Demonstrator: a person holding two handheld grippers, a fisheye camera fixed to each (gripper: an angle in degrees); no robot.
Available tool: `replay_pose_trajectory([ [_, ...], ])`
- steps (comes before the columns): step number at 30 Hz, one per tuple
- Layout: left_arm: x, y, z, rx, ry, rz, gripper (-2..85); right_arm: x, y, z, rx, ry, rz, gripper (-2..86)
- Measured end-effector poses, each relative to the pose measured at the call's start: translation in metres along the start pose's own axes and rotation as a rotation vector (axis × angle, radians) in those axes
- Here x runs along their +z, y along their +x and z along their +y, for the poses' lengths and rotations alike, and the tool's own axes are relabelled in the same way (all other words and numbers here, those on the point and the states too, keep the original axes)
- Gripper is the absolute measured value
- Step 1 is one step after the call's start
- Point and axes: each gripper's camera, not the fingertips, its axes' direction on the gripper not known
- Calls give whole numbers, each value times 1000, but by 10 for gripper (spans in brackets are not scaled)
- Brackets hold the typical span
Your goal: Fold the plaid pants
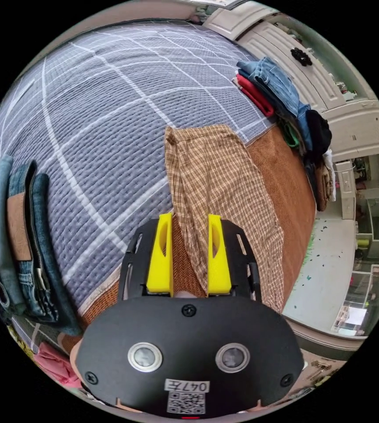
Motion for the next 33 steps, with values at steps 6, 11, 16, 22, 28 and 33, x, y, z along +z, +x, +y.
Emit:
replay_pose_trajectory([
  [6,43,-7,-15,95,94,133,47,4,38,-48,195,9,-191,8],
  [11,76,-12,-40,243,165,420,38,19,74,-69,403,217,-599,6],
  [16,73,-71,-29,64,293,430,2,30,78,-115,321,195,-580,7],
  [22,114,-112,-22,-98,182,387,28,37,108,-122,210,173,-692,10],
  [28,109,-94,-9,-90,250,316,90,17,132,-120,220,263,-577,14],
  [33,116,-65,6,-32,268,301,87,19,123,-140,106,247,-479,19],
])
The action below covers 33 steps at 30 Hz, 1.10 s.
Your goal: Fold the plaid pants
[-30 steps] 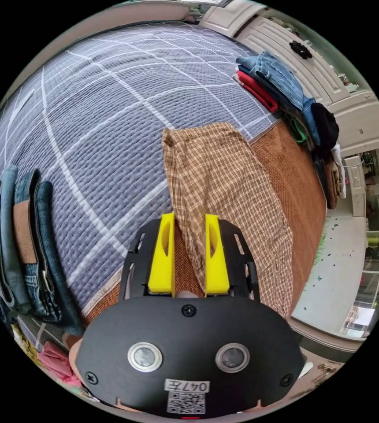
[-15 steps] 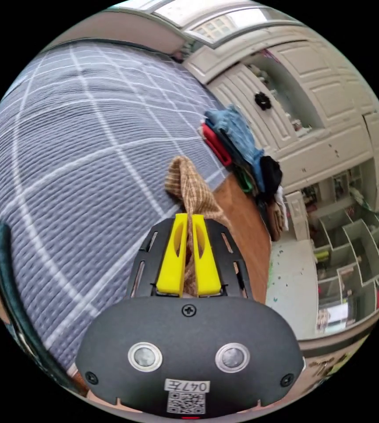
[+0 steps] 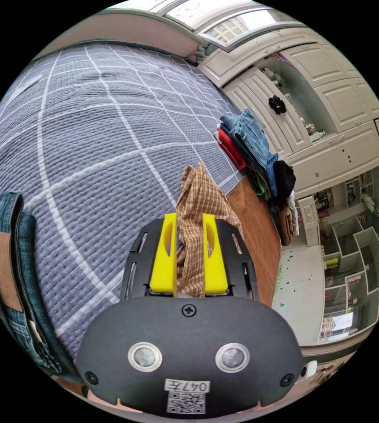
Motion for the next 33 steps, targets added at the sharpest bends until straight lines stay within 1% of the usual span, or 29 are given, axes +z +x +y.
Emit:
replay_pose_trajectory([
  [4,14,15,10,-6,-9,5,85,19,-10,-15,-156,-99,21,13],
  [8,17,38,22,0,39,-3,80,30,-5,-24,-291,-223,79,-9],
  [10,17,49,25,4,70,-16,78,23,4,-23,-311,-217,99,-10],
  [11,17,57,27,4,94,-31,75,10,16,-21,-299,-175,106,-11],
  [13,13,69,32,2,143,-52,69,-28,55,-9,-178,-30,118,-11],
  [15,5,96,38,52,220,-93,62,-92,143,47,171,274,32,-11],
  [16,5,105,38,76,229,-103,60,-105,166,71,279,359,-4,-12],
  [17,11,126,38,131,226,-117,59,-117,208,125,485,494,-63,-12],
  [18,22,147,37,188,197,-126,59,-117,239,179,664,547,-75,-12],
  [19,30,158,36,216,175,-130,59,-113,249,203,742,545,-63,-12],
  [20,47,178,33,262,124,-132,60,-103,262,245,871,503,-29,-12],
  [21,67,196,30,297,59,-128,61,-91,267,277,958,449,-7,-12],
  [22,78,204,28,310,18,-124,61,-85,267,290,985,427,-1,-12],
  [23,101,220,25,330,-71,-119,62,-73,265,309,1014,389,14,-11],
  [24,125,234,22,351,-170,-109,63,-64,261,321,1024,346,41,-11],
  [25,136,242,21,360,-218,-104,63,-60,259,324,1023,320,55,-11],
  [27,174,272,23,409,-381,-106,64,-52,252,331,997,269,94,-11],
  [28,182,280,24,428,-416,-116,64,-51,251,332,992,259,103,-11],
  [30,214,310,31,508,-537,-199,68,-50,250,328,951,204,136,-9],
  [33,242,337,33,548,-568,-279,66,-51,252,315,889,124,164,1],
])
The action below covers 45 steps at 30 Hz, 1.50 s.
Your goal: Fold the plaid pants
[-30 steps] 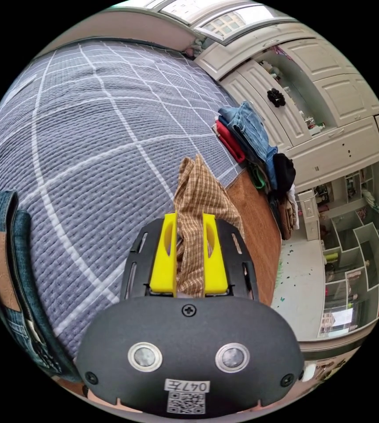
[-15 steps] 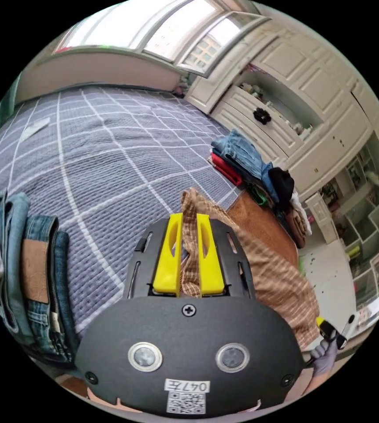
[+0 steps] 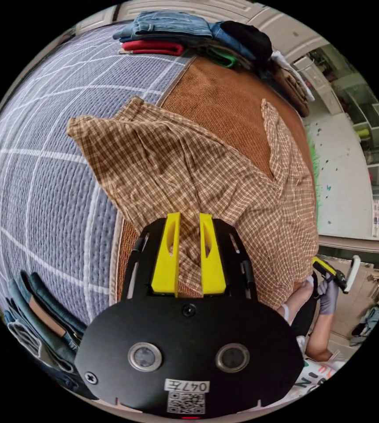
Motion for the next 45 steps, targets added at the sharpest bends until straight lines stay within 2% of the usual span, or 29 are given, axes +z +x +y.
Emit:
replay_pose_trajectory([
  [3,3,17,-24,8,-9,-12,64,-12,-15,-12,-36,-8,179,25],
  [5,5,28,-34,24,-9,-33,64,-25,-30,-23,-72,52,252,29],
  [8,8,46,-48,66,-16,-79,64,-37,-64,-58,-216,130,224,28],
  [12,18,74,-57,185,-43,-80,56,-16,-118,-136,-408,88,108,26],
  [14,27,80,-61,224,-94,1,49,-7,-151,-171,-489,97,64,27],
  [17,35,67,-67,170,-139,149,50,11,-221,-236,-629,129,23,37],
  [21,34,27,-71,70,-95,358,42,53,-333,-336,-818,139,-18,52],
  [24,34,7,-72,33,-55,422,17,96,-408,-396,-912,91,-23,62],
  [27,26,-6,-73,11,9,412,-4,140,-461,-442,-952,38,25,72],
  [29,19,-10,-75,16,65,426,-8,165,-481,-462,-965,4,64,67],
  [30,15,-10,-77,36,99,446,-9,181,-490,-471,-979,-26,82,37],
  [33,13,-11,-85,52,126,423,-10,206,-497,-483,-1028,-111,129,2],
  [35,11,-10,-91,53,140,383,-10,189,-486,-494,-981,3,169,-3],
  [39,4,10,-108,126,213,358,-10,148,-420,-548,-714,177,268,-2],
  [42,18,38,-122,224,151,343,-10,146,-372,-575,-613,197,347,16],
  [45,39,64,-129,320,51,291,-10,152,-320,-584,-549,103,401,67],
])
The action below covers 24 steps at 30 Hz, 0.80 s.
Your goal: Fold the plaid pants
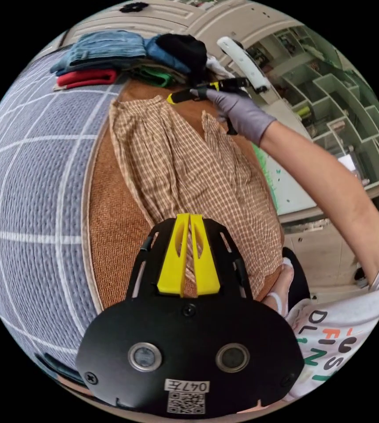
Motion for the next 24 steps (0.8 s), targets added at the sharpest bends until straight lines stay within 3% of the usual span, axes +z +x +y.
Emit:
replay_pose_trajectory([
  [4,23,13,-7,77,-114,60,-10,-16,82,80,148,108,-64,62],
  [8,38,21,-18,107,-186,81,-10,2,175,219,391,62,-169,56],
  [12,46,21,-23,97,-227,81,-10,27,197,317,521,93,-354,60],
  [16,49,16,-23,81,-242,107,-10,43,179,312,514,104,-428,50],
  [21,44,7,-20,51,-247,115,-10,45,152,267,543,48,-280,-6],
  [22,43,6,-21,46,-246,120,-10,36,143,261,517,76,-250,-8],
  [24,36,2,-23,28,-234,122,-10,-1,76,226,220,165,-153,-5],
])
